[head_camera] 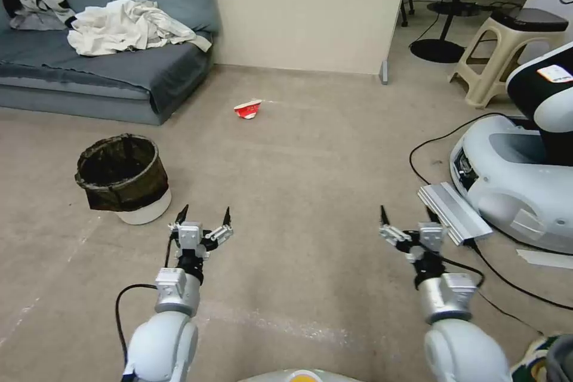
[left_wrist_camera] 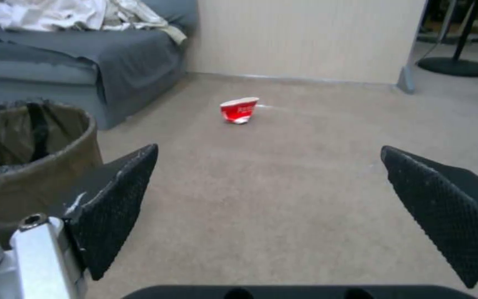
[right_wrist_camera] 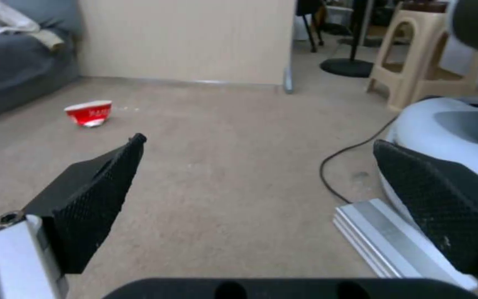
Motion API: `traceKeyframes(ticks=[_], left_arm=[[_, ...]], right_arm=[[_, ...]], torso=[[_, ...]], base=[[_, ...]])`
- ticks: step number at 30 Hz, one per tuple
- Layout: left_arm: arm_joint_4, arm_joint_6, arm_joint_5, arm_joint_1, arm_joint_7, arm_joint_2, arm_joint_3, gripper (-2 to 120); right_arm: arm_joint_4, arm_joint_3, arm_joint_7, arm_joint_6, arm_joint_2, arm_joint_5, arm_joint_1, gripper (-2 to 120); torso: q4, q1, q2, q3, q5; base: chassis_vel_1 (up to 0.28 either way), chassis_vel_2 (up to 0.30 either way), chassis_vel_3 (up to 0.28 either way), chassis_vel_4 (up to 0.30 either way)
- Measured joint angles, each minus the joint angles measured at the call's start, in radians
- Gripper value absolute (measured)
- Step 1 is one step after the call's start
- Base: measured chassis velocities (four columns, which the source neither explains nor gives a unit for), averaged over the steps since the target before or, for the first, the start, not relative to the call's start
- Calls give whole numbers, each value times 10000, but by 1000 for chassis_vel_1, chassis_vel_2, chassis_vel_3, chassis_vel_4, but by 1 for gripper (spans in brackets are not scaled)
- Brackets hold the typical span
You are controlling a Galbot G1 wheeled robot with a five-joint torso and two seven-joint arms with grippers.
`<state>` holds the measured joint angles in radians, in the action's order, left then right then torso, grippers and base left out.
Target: Pick up the trash can from the floor.
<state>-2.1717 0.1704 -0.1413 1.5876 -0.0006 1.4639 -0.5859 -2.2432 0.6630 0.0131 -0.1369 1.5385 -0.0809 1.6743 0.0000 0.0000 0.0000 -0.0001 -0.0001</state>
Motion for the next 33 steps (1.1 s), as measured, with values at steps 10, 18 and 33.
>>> traceKeyframes(ticks=[10, 18, 33], left_arm=[[-1290, 1290, -944, 537, -24, -494, -366, 100], [-1138, 1176, -937, 540, -29, -455, -342, 100], [-1055, 1132, -914, 507, -52, -282, -406, 100]], right_arm=[[-1453, 565, 470, 7, 337, -884, 1004, 100], [-1213, 574, 558, 354, 273, -1043, 917, 100], [-962, 541, 604, 434, 40, -1284, 715, 100]], torso=[[1, 0, 1, 0, 0], [1, 0, 2, 0, 1], [-2, 0, 1, 0, 1]], base=[[0, 0, 0, 0], [0, 0, 0, 0], [6, 6, 7, 6]])
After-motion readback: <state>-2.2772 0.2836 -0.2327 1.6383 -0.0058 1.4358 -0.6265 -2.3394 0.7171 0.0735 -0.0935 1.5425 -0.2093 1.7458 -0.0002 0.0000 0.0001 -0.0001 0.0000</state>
